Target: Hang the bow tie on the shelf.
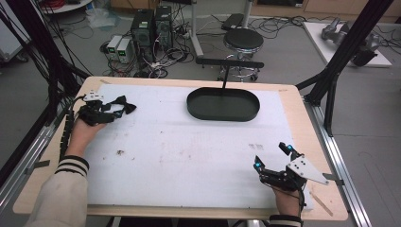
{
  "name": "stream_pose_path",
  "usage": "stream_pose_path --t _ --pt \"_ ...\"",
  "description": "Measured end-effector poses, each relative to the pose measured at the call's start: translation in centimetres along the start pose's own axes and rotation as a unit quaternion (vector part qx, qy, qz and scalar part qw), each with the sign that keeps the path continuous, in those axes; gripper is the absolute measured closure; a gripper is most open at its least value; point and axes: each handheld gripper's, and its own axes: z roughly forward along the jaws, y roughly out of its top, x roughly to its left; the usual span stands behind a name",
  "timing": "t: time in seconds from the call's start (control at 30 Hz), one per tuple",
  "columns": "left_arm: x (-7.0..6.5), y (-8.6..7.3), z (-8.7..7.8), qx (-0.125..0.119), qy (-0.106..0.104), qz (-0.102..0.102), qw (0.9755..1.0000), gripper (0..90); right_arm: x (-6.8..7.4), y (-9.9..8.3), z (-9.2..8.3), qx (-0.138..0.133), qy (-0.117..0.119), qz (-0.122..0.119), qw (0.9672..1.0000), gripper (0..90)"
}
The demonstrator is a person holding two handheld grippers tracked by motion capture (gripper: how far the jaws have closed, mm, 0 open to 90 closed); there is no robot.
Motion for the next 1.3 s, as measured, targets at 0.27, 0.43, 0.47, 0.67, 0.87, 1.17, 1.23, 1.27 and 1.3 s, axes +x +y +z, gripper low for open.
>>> stream_pose_path --t 0.27,0.43,0.47,0.67,0.87,1.17,1.23,1.27,1.3 --pt "0.6 -0.8 1.2 0.011 0.004 -0.024 0.9997 45.2 0.1 0.0 0.1 0.002 0.002 -0.001 1.0000 2.6" --pt "0.8 -1.2 1.7 0.018 -0.001 -0.037 0.9992 48.9 0.1 -0.1 0.1 0.004 0.003 0.000 1.0000 2.6" --pt "0.8 -1.2 1.8 0.020 -0.002 -0.037 0.9991 50.0 0.1 -0.1 0.2 0.005 0.003 0.000 1.0000 2.6" --pt "0.8 -1.7 2.4 0.037 -0.002 -0.042 0.9984 58.1 0.0 -0.3 0.2 0.007 0.001 0.000 1.0000 2.6" --pt "0.4 -1.6 2.3 0.039 -0.006 -0.018 0.9991 82.6 0.1 -0.3 0.2 0.010 0.001 0.001 1.0000 2.6" --pt "-0.8 -0.5 1.1 0.005 0.004 0.020 0.9998 87.5 0.0 -0.3 0.1 0.008 0.001 0.002 1.0000 2.6" --pt "-1.1 0.0 0.5 -0.013 0.007 0.029 0.9995 87.6 0.0 -0.3 0.2 0.006 0.001 0.001 1.0000 2.6" --pt "-1.3 0.3 0.0 -0.031 0.007 0.031 0.9990 87.6 0.0 -0.3 0.2 0.006 0.001 0.002 1.0000 2.6" --pt "-1.5 0.5 -0.3 -0.040 0.006 0.035 0.9986 87.7 0.0 -0.3 0.1 0.004 0.001 0.000 1.0000 2.6"
